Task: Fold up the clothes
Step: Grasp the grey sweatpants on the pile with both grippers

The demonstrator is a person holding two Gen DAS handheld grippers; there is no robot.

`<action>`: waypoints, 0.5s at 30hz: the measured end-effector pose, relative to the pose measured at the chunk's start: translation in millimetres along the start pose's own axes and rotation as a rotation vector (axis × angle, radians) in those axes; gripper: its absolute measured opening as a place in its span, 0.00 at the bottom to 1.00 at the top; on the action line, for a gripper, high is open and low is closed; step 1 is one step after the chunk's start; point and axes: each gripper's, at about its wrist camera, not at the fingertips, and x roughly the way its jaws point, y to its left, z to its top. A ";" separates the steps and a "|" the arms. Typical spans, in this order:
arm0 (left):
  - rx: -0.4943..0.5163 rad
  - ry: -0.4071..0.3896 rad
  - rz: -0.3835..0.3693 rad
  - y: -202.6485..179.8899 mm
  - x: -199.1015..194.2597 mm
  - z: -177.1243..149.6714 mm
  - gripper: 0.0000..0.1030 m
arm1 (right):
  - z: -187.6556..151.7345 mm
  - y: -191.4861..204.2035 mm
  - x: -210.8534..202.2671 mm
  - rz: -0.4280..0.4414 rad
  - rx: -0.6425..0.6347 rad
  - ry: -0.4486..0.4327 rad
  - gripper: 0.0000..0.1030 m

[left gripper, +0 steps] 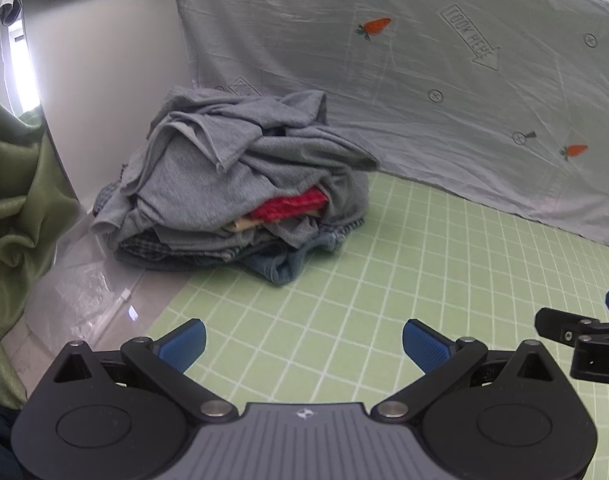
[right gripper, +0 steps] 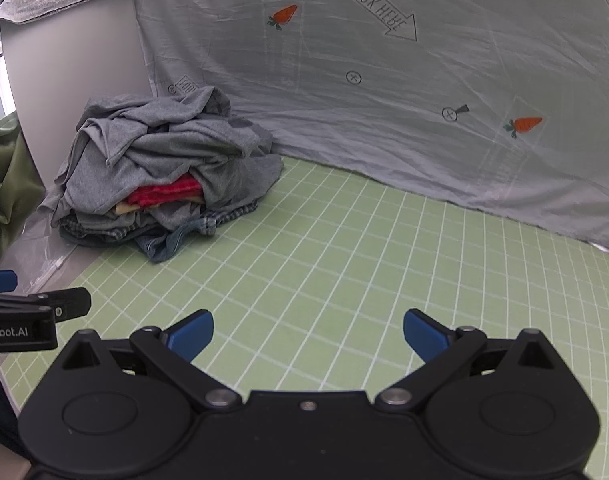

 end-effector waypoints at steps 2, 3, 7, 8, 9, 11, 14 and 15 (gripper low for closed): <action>-0.006 -0.009 0.012 3.6 7.1 11.7 1.00 | 12.7 -1.0 6.7 -0.005 -0.002 -0.018 0.99; -0.011 -0.012 0.017 6.1 12.2 19.0 1.00 | 19.9 -1.4 11.3 -0.008 -0.002 -0.026 0.99; -0.047 -0.026 0.042 19.1 36.8 52.0 1.00 | 49.4 -1.3 35.2 -0.014 0.005 -0.048 0.99; -0.057 -0.029 0.048 23.4 43.9 60.0 1.00 | 56.9 -0.3 41.7 -0.012 0.008 -0.053 0.98; -0.066 -0.032 0.055 28.9 52.2 69.3 1.00 | 65.5 1.1 49.3 -0.010 0.012 -0.058 0.98; -0.088 -0.036 0.069 45.0 71.1 87.7 1.00 | 82.4 5.3 67.4 -0.004 0.023 -0.061 0.98; -0.133 -0.033 0.077 72.1 102.9 112.5 1.00 | 106.0 12.7 97.5 0.008 0.041 -0.058 0.97; -0.152 -0.029 0.076 81.3 115.0 120.2 1.00 | 113.3 15.7 109.3 0.015 0.050 -0.053 0.96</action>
